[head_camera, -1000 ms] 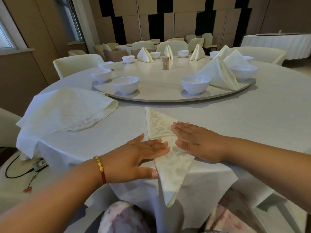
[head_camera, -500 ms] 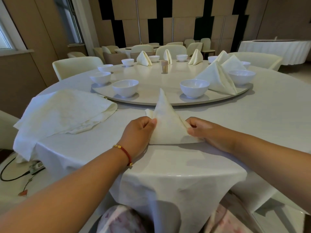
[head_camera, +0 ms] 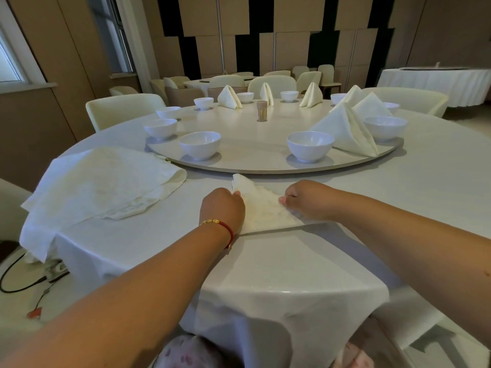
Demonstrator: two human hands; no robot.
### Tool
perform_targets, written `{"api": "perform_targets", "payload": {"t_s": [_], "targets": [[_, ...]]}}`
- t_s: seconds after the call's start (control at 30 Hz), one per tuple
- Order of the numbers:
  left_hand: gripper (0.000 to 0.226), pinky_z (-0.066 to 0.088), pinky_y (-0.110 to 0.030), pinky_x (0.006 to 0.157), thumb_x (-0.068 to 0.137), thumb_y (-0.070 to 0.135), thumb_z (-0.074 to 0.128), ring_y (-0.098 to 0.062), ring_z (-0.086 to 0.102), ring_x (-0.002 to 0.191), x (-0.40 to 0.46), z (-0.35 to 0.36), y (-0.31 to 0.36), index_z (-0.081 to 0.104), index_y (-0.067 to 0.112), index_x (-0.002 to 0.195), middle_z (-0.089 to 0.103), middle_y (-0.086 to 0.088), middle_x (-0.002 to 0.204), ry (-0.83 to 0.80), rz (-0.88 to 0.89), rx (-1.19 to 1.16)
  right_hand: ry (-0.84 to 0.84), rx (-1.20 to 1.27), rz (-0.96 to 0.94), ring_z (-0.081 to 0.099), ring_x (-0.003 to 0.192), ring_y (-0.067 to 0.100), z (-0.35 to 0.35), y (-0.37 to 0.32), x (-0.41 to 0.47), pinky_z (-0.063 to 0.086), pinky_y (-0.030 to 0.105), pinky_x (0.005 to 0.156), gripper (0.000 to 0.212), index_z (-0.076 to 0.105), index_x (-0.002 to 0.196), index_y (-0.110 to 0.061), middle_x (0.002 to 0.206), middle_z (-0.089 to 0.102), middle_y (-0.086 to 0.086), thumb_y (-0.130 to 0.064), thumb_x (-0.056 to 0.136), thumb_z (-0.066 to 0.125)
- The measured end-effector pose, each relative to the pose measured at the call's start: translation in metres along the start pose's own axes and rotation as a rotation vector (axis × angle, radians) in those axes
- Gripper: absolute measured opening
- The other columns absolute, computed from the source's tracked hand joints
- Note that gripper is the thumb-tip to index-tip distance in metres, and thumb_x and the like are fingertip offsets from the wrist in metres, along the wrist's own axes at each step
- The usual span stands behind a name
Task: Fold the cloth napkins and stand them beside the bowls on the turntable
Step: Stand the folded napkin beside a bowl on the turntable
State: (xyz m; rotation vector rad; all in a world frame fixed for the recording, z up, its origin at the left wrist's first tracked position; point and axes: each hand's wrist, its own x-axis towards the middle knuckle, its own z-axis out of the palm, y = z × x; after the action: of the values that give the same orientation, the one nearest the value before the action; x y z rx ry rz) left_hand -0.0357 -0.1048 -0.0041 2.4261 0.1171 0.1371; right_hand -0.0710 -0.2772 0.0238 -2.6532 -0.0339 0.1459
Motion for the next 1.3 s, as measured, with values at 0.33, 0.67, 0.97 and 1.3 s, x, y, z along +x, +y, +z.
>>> {"api": "perform_targets", "payload": {"t_s": [0.33, 0.67, 0.97, 1.3], "targets": [[0.032, 0.038, -0.03, 0.066, 0.097, 0.024, 0.039, -0.014, 0.045, 0.062, 0.002, 0.001, 0.004, 0.042, 0.017, 0.066, 0.046, 0.0, 0.067, 0.035, 0.008, 0.148, 0.092, -0.233, -0.004, 0.053, 0.073, 0.024, 0.01, -0.005, 0.01, 0.035, 0.033, 0.063, 0.028, 0.047, 0.1, -0.006, 0.087, 0.064, 0.014, -0.033, 0.101, 0.039], [0.029, 0.043, -0.031, 0.073, 0.097, 0.024, 0.039, -0.021, 0.052, 0.077, 0.002, 0.0, 0.01, 0.045, 0.016, 0.07, 0.046, 0.0, 0.067, -0.016, -0.005, 0.217, 0.188, -0.448, 0.019, 0.049, 0.079, 0.024, 0.019, 0.002, 0.011, 0.036, 0.03, 0.067, 0.034, 0.047, 0.079, -0.017, 0.07, 0.045, -0.001, -0.037, 0.103, 0.032], [0.038, 0.039, -0.034, 0.094, 0.098, 0.038, 0.043, -0.02, 0.047, 0.119, 0.004, -0.021, -0.003, 0.047, 0.02, 0.13, 0.051, -0.002, 0.133, 0.171, 0.488, 0.157, 0.141, -0.456, 0.042, 0.049, 0.082, 0.023, 0.02, 0.001, 0.016, 0.037, 0.031, 0.069, 0.028, 0.046, 0.084, -0.018, 0.072, 0.044, -0.002, -0.03, 0.104, 0.03], [0.078, -0.007, -0.044, 0.119, 0.09, 0.065, 0.011, -0.009, -0.01, 0.147, 0.013, -0.008, -0.021, -0.006, 0.023, 0.153, -0.008, 0.005, 0.161, -0.451, 0.607, 0.559, 0.105, -0.471, 0.052, 0.051, 0.085, 0.023, 0.019, 0.0, 0.016, 0.037, 0.03, 0.069, 0.029, 0.044, 0.087, -0.019, 0.083, 0.05, 0.0, -0.037, 0.104, 0.028]]}}
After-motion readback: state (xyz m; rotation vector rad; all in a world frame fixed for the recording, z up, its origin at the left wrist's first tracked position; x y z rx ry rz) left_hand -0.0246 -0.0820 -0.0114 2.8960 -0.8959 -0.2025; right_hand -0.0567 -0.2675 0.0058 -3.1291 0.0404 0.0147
